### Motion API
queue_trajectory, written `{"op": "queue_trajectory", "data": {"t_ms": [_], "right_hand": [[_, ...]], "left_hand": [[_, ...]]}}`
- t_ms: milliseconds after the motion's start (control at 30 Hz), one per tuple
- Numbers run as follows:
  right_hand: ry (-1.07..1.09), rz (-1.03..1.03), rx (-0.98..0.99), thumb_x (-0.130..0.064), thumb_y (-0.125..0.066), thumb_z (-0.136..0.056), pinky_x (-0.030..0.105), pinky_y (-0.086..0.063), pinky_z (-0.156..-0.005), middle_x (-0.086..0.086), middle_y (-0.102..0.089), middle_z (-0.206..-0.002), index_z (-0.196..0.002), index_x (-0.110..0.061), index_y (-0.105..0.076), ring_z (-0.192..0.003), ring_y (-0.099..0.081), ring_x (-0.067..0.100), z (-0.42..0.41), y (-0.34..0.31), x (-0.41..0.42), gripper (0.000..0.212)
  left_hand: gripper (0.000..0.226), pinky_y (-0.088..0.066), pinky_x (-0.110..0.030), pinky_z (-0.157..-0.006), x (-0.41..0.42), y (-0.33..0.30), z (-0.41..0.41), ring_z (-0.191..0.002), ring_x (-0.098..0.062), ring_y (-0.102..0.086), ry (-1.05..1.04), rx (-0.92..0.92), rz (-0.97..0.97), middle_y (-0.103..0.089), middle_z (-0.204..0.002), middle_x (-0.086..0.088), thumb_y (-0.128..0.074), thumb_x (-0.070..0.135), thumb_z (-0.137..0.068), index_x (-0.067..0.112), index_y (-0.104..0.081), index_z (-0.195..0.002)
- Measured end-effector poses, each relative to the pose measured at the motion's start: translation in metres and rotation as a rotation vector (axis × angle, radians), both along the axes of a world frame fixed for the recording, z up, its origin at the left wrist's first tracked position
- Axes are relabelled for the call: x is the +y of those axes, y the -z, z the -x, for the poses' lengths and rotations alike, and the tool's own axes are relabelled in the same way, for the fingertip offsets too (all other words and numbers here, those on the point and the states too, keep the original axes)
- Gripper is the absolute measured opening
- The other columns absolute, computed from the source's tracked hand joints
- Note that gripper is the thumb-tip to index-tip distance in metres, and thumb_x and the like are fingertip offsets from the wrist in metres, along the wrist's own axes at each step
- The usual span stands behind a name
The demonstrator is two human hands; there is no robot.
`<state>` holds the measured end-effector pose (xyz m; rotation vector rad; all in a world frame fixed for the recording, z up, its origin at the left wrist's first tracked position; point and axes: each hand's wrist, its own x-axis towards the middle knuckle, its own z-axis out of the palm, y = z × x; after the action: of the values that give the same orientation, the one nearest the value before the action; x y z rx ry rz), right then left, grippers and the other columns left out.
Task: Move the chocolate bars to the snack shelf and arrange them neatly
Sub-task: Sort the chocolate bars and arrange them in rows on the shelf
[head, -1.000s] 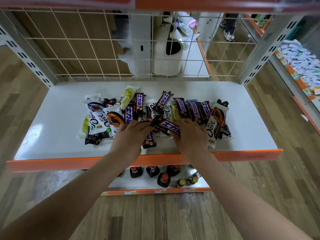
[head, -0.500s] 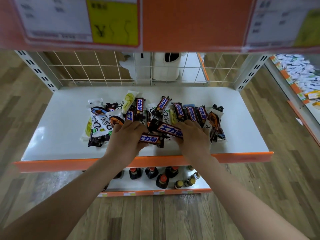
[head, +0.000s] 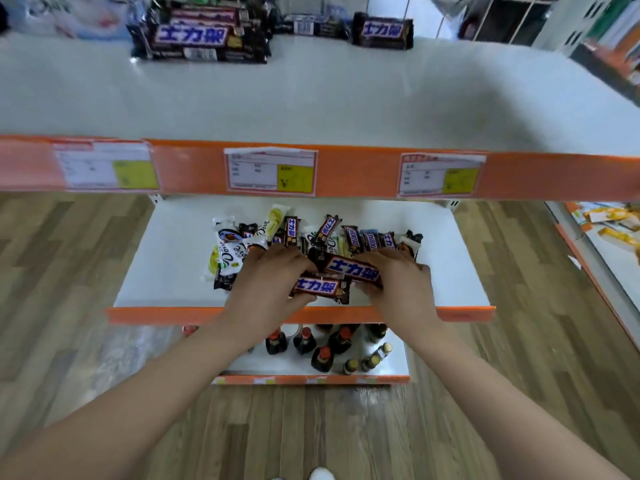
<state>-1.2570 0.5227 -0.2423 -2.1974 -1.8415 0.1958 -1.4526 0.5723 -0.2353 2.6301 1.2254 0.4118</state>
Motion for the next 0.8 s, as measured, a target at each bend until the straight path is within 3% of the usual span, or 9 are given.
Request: {"op": "queue_trajectory", "data": {"t_ms": [233, 433, 600, 800], "right_hand": [[-0.05, -0.002, 0.013, -0.031, -0.067, -0.082, 0.036, -0.034, -0.083, -0.006, -0.058, -0.114, -0.12, -0.032, -0.058, -0.112, -0.048, 0.02, -0.001, -0.069, -0.033, 0.04], [-0.149, -0.051, 0.015, -0.021, -0.068, -0.08, 0.029, -0.026, -0.078, -0.01, -0.061, -0.115, -0.117, -0.033, -0.061, -0.117, -0.047, 0.015, 0.0, -0.115, -0.068, 0.039], [-0.193, -0.115, -0.02, -0.025, -0.071, -0.077, 0.033, -0.035, -0.076, -0.01, -0.062, -0.103, -0.111, -0.031, -0.065, -0.1, -0.055, 0.019, 0.006, -0.147, -0.072, 0.035], [-0.239, -0.157, -0.061, -0.026, -0.069, -0.077, 0.033, -0.034, -0.08, -0.01, -0.061, -0.113, -0.115, -0.031, -0.063, -0.111, -0.053, 0.02, 0.007, -0.177, -0.06, 0.039]], "left_hand": [[0.035, -0.03, -0.034, -0.086, -0.046, -0.065, 0.015, -0.106, -0.018, -0.053, -0.062, -0.14, 0.026, -0.063, -0.105, 0.007, -0.076, 0.029, -0.072, 0.022, -0.066, -0.104], [0.033, -0.031, -0.033, -0.08, -0.073, -0.12, 0.028, -0.097, -0.018, -0.057, -0.078, -0.215, -0.06, -0.065, -0.097, 0.007, -0.079, 0.029, -0.069, 0.022, -0.068, -0.099], [0.036, -0.028, -0.029, -0.079, -0.076, -0.152, 0.035, -0.097, -0.012, -0.053, -0.114, -0.25, -0.108, -0.064, -0.097, 0.01, -0.079, 0.033, -0.067, 0.024, -0.067, -0.1], [0.039, -0.022, -0.023, -0.076, -0.067, -0.178, 0.035, -0.096, -0.011, -0.05, -0.15, -0.279, -0.153, -0.065, -0.096, 0.01, -0.082, 0.032, -0.065, 0.023, -0.068, -0.1]]}}
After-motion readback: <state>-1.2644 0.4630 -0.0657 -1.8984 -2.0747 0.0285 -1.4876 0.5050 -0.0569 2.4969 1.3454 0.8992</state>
